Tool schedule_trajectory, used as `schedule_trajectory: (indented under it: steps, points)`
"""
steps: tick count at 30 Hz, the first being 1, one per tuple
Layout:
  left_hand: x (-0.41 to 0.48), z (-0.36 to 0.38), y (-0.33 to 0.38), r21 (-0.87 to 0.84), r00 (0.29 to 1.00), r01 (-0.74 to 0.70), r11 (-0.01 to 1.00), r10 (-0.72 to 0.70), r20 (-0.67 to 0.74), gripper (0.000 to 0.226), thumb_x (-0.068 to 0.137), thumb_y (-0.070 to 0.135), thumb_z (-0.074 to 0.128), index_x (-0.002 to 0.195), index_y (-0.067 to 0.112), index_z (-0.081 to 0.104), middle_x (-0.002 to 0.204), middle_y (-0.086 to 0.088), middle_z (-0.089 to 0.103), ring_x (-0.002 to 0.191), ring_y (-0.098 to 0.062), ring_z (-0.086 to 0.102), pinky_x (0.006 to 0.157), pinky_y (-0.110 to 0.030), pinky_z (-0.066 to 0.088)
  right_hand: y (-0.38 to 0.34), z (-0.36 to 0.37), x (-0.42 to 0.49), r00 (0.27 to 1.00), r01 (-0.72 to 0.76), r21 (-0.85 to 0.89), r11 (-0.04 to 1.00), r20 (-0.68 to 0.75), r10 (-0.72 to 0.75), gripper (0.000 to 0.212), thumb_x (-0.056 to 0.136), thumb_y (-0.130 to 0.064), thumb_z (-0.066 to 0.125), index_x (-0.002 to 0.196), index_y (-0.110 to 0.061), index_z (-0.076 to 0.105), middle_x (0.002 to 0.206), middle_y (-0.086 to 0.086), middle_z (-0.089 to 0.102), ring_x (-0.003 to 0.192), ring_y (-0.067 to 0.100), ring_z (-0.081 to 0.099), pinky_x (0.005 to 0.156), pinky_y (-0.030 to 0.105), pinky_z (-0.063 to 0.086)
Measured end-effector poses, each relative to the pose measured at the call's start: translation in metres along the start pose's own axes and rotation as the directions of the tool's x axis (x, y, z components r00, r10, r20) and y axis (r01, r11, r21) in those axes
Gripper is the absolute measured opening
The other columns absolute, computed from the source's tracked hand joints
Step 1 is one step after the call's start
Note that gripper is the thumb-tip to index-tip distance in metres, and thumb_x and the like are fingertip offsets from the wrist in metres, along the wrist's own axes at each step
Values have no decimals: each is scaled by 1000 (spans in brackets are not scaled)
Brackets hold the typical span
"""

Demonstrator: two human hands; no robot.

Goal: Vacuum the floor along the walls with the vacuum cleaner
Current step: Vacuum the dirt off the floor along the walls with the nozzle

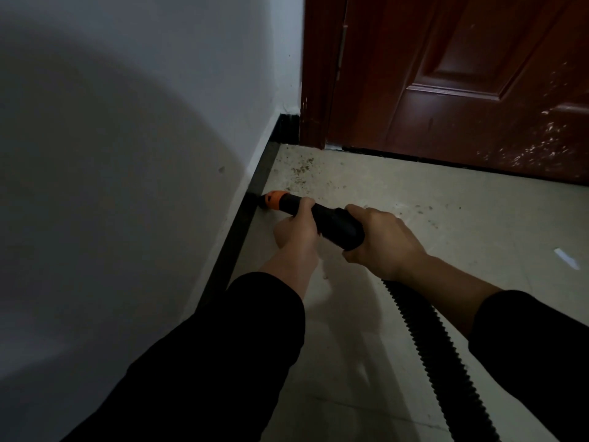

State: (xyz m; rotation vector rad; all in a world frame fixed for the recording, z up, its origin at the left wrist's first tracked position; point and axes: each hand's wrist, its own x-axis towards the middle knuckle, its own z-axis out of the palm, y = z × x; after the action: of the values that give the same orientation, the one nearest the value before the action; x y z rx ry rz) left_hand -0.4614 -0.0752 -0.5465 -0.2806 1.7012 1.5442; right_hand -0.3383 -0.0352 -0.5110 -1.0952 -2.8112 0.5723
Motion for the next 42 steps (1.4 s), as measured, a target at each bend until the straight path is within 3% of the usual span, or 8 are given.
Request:
schedule_trajectory:
  steps: [12, 16, 20, 26, 29, 32, 37, 42]
  points:
    - [-19, 17, -5, -26, 999, 20, 999, -18, 43, 25, 80, 33, 72, 82, 11, 61, 78, -5, 66, 63, -17, 60, 63, -28, 47, 15, -18, -9, 999, -38, -37, 999, -3, 38, 43, 71, -18, 77, 107, -20, 54, 91, 3, 60, 77, 22, 57, 63, 30, 45]
    - [-24, 24, -8, -59, 997, 23, 998, -18, 79, 29, 81, 31, 73, 97, 8, 65, 86, -7, 70, 69, -16, 64, 64, -26, 51, 20, -26, -13, 999, -53, -53, 997, 2, 53, 42, 71, -18, 77, 107, -19, 55, 90, 4, 61, 76, 22, 56, 62, 28, 41]
    - [-28, 33, -10, -79, 992, 14, 997, -4, 123, 39, 82, 30, 75, 112, 7, 64, 90, -8, 72, 63, -13, 64, 53, -22, 53, 27, -34, -19, 997, -81, -76, 994, -5, 81, 42, 72, -18, 76, 108, -19, 54, 91, 4, 61, 77, 24, 57, 63, 31, 46]
    - [-34, 44, -15, -57, 981, 36, 998, -24, 194, 32, 84, 31, 75, 102, 7, 63, 81, -6, 69, 61, -12, 62, 55, -22, 52, 35, -42, -26, 993, -121, -105, 987, -7, 121, 41, 73, -17, 74, 108, -18, 54, 89, 3, 58, 76, 23, 56, 62, 30, 44]
    - [-36, 51, -17, -60, 973, 47, 997, -32, 227, 34, 85, 29, 75, 107, 8, 61, 91, -7, 70, 66, -12, 64, 52, -21, 50, 41, -45, -30, 991, -136, -113, 984, -10, 136, 41, 73, -17, 75, 108, -19, 54, 88, 2, 58, 76, 22, 57, 61, 29, 43]
    - [-39, 57, -20, -48, 971, 50, 998, -37, 237, 34, 84, 29, 75, 106, 7, 61, 87, -7, 69, 65, -12, 64, 56, -22, 51, 48, -49, -33, 990, -144, -102, 984, -6, 144, 39, 73, -16, 75, 106, -19, 54, 87, 2, 58, 75, 22, 56, 60, 28, 41]
    - [-47, 59, -28, -5, 977, 51, 999, -48, 206, 22, 83, 28, 73, 83, 12, 57, 76, -5, 67, 64, -14, 61, 68, -27, 54, 61, -54, -40, 994, -101, -48, 994, 27, 103, 38, 71, -16, 78, 101, -23, 54, 86, 0, 62, 77, 21, 58, 62, 29, 45]
    - [-57, 52, -34, -30, 983, 54, 998, -48, 176, 22, 84, 27, 68, 93, 8, 61, 83, -6, 66, 62, -14, 61, 53, -23, 47, 67, -56, -47, 998, -30, -26, 999, 53, 31, 41, 69, -18, 79, 103, -23, 58, 86, 0, 65, 77, 21, 60, 67, 38, 53]
